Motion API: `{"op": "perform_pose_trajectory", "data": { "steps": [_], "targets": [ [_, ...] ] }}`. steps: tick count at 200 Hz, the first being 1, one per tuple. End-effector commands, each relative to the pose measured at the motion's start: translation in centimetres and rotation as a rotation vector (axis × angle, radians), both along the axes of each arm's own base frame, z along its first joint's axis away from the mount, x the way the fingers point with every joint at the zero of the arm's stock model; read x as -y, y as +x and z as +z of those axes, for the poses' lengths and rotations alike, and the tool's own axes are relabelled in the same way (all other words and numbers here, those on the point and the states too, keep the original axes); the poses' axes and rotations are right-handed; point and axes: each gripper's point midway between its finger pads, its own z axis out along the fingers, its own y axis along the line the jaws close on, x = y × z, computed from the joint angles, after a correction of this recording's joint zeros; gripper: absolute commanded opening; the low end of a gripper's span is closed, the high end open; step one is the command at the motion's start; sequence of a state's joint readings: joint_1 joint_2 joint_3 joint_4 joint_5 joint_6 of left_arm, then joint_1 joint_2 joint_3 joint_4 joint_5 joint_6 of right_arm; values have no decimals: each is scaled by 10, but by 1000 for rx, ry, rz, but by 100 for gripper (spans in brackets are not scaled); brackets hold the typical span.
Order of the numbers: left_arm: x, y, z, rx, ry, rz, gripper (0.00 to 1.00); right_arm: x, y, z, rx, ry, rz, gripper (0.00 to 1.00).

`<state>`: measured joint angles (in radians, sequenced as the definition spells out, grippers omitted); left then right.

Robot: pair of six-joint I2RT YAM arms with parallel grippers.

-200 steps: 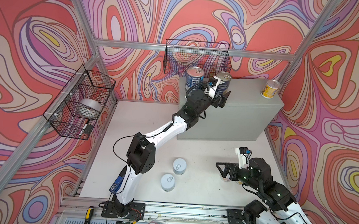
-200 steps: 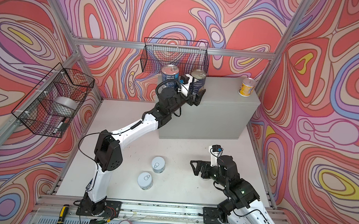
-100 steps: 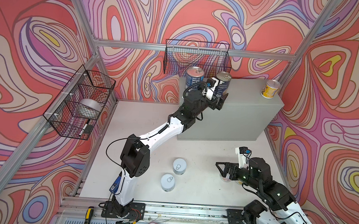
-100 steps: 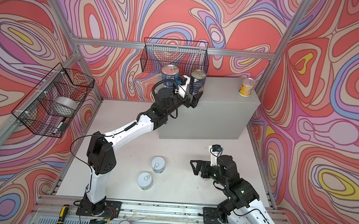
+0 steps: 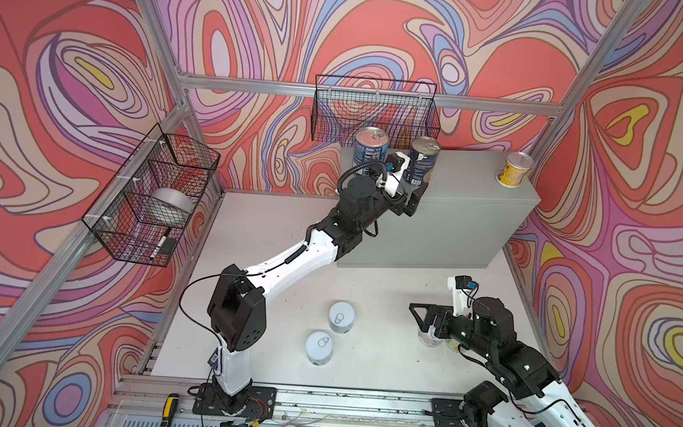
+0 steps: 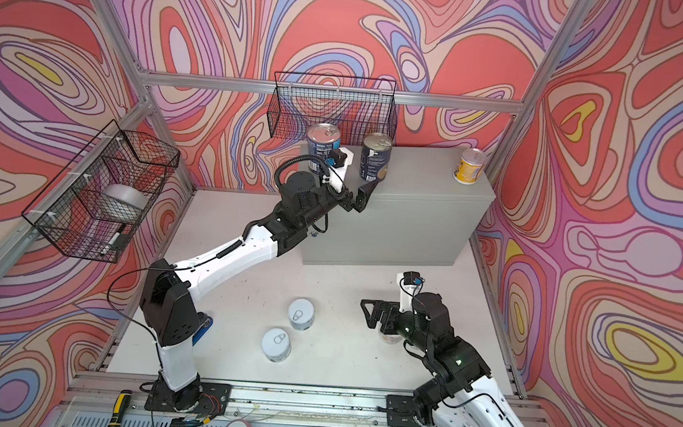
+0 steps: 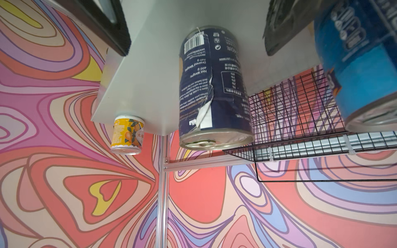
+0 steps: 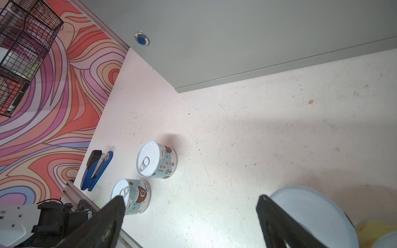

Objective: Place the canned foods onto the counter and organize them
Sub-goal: 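Open the left gripper to release the navy can on the cabinet, then move the left gripper down toward the table cans while the right gripper approaches them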

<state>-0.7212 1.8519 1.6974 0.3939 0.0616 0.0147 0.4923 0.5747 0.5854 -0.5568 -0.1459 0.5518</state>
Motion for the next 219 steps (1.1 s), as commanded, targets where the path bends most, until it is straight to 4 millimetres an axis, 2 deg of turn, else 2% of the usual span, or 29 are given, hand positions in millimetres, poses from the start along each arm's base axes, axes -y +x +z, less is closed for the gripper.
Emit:
{"op": "perform_pose_trajectory", "data": {
  "steps": [1,29,55,78,112,137,158,181,219],
  "targets": [
    [-7,-14,17,29,-23,-2,100,0,8,10,18,-4,-19,98],
    [-11,-33,15,34,6,2,100,-1,12,2,-23,-33,-20,99],
    [-29,-51,12,8,8,29,100,-4,17,1,-31,-27,-24,99],
    [-57,-65,6,-43,-24,87,100,-12,20,-2,-53,-22,4,98],
    [-93,-81,-20,-123,51,180,100,-28,29,-8,-100,6,44,98],
    [-130,-95,-38,-184,96,282,100,-38,36,-7,-107,34,65,98],
    [-164,-109,-50,-220,66,369,100,-46,41,-10,-118,39,75,98],
    [-191,-120,-71,-261,48,447,100,-66,42,-19,-131,29,114,98],
    [-211,-130,-108,-350,113,503,100,-112,40,-32,-141,-59,193,98]
  ]
}}
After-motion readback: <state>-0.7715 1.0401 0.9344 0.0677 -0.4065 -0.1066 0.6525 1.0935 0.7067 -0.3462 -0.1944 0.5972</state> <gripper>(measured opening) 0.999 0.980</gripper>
